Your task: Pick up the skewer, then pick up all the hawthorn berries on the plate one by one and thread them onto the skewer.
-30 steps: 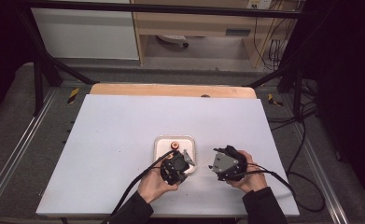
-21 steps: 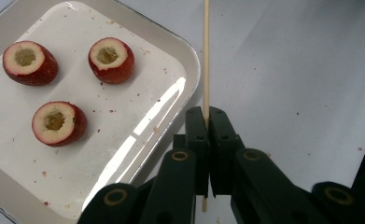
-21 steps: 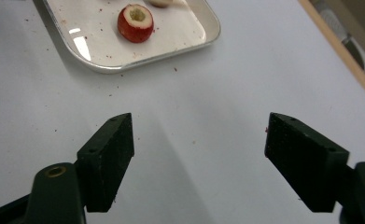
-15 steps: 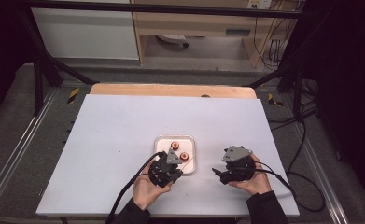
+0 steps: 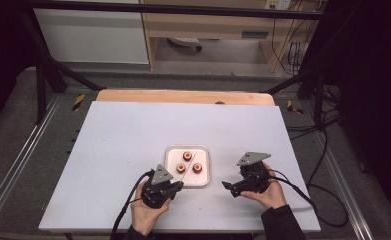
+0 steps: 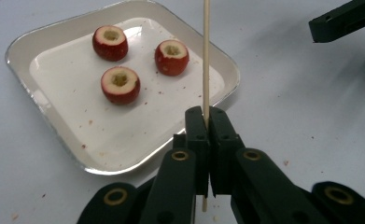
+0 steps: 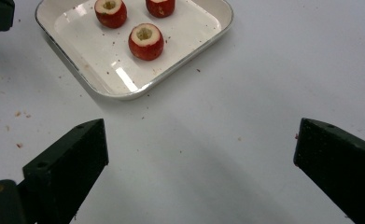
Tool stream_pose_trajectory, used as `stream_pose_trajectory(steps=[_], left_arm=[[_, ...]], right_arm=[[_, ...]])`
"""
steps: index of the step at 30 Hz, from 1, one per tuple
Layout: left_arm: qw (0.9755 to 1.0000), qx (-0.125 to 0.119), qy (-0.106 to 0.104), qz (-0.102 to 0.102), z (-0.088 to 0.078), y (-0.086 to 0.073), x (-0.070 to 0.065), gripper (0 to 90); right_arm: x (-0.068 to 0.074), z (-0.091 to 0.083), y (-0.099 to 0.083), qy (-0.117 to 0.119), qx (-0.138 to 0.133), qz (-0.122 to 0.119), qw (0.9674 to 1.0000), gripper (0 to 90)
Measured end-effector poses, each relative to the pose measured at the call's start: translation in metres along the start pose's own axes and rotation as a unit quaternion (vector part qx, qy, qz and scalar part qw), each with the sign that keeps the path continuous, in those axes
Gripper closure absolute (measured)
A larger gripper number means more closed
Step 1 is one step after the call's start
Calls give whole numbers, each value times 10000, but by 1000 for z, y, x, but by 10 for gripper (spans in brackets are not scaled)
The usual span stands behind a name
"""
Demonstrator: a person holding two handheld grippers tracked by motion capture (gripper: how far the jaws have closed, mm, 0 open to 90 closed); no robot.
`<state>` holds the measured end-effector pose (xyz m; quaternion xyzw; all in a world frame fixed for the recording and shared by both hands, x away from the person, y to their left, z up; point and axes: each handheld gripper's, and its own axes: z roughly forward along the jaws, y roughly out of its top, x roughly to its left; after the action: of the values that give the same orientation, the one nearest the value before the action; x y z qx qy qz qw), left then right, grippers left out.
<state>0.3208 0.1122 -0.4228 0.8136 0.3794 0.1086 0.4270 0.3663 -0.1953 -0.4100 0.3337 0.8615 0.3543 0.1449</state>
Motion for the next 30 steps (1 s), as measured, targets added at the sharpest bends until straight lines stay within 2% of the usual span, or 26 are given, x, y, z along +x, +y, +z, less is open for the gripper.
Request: stream_pose_trajectory(steps=[4,15,23,30], left_arm=[[9999,-75,25,-97,-4,-7,4,882],[9991,-311,127,-268,-9,-21,10,881],[9986,-360,186,-353,-10,-27,12,881],[9983,-356,187,-426,-12,-34,16,881]], right_arm=[[1,2,8,137,-37,237,9996,28],[5,13,35,169,22,656,9977,26],[10,27,51,168,149,817,9964,23],[18,47,66,154,398,931,9947,23]])
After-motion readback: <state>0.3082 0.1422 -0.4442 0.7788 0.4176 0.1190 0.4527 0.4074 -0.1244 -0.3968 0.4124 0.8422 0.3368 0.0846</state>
